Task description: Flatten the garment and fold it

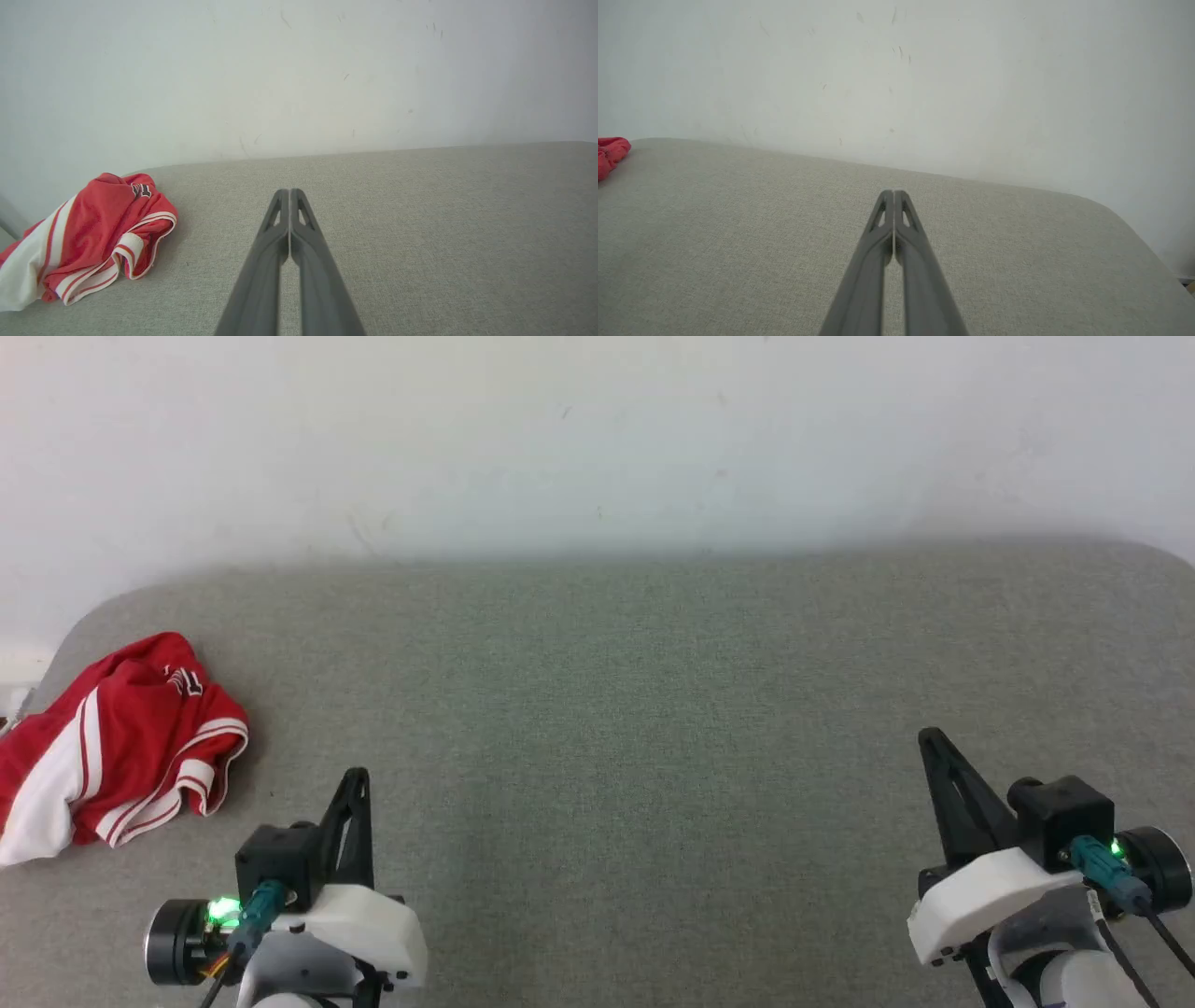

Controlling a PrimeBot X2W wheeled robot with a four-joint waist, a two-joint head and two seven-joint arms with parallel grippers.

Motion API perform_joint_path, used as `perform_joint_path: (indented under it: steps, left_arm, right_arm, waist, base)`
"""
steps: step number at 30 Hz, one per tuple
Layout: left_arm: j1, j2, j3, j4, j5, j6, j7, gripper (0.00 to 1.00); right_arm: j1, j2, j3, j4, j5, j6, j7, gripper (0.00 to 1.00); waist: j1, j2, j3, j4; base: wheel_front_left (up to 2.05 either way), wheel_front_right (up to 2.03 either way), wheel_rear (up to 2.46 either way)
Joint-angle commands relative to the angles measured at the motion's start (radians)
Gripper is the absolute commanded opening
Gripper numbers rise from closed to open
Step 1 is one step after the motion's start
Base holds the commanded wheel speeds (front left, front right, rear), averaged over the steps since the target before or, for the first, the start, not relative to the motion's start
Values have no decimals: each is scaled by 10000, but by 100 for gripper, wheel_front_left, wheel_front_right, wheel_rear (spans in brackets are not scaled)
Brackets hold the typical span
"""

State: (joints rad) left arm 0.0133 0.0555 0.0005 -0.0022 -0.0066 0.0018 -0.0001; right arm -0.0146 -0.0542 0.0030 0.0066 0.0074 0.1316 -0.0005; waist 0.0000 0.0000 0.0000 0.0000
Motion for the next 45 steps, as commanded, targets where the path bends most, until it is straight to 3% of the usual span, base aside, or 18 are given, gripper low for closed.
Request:
perform_joint_path:
  steps: [1, 17, 18, 19, 21, 22, 45]
  left_arm:
    - [-133, -53, -5, 22, 66, -18, 1, 0]
    - [-133, -53, -5, 22, 66, -18, 1, 0]
    - [2, 2, 2, -2, -3, 2, -3, 100]
    - [2, 4, 1, -1, -3, 3, -5, 0]
    - [2, 6, 1, 0, -3, 4, -5, 0]
    - [-2, 5, -1, 4, -7, 15, -19, 100]
    - [-130, -5, -185, -32, -160, 408, -500, 100]
  right_arm:
    - [146, 40, -30, -66, -74, -9, 5, 0]
    - [146, 40, -30, -66, -74, -9, 5, 0]
    - [-2, -2, 1, 8, 6, 0, -6, 100]
    - [-2, -6, -1, 15, 8, 0, -5, 0]
    - [-3, -8, -2, 18, 8, 0, -7, 0]
    - [-4, -9, -17, 21, 21, 0, -19, 100]
    - [52, 0, -377, -269, 808, -2, -499, 100]
  waist:
    - [0, 0, 0, 0]
    - [0, 0, 0, 0]
    - [0, 0, 1, 0]
    - [0, 0, 1, 0]
    - [0, 0, 1, 0]
    - [0, 0, 4, 0]
    - [0, 0, 55, 114]
  base:
    - [0, 0, 0]
    - [0, 0, 0]
    - [0, 0, 0]
    - [0, 0, 0]
    - [0, 0, 0]
    - [0, 0, 0]
    - [0, 0, 0]
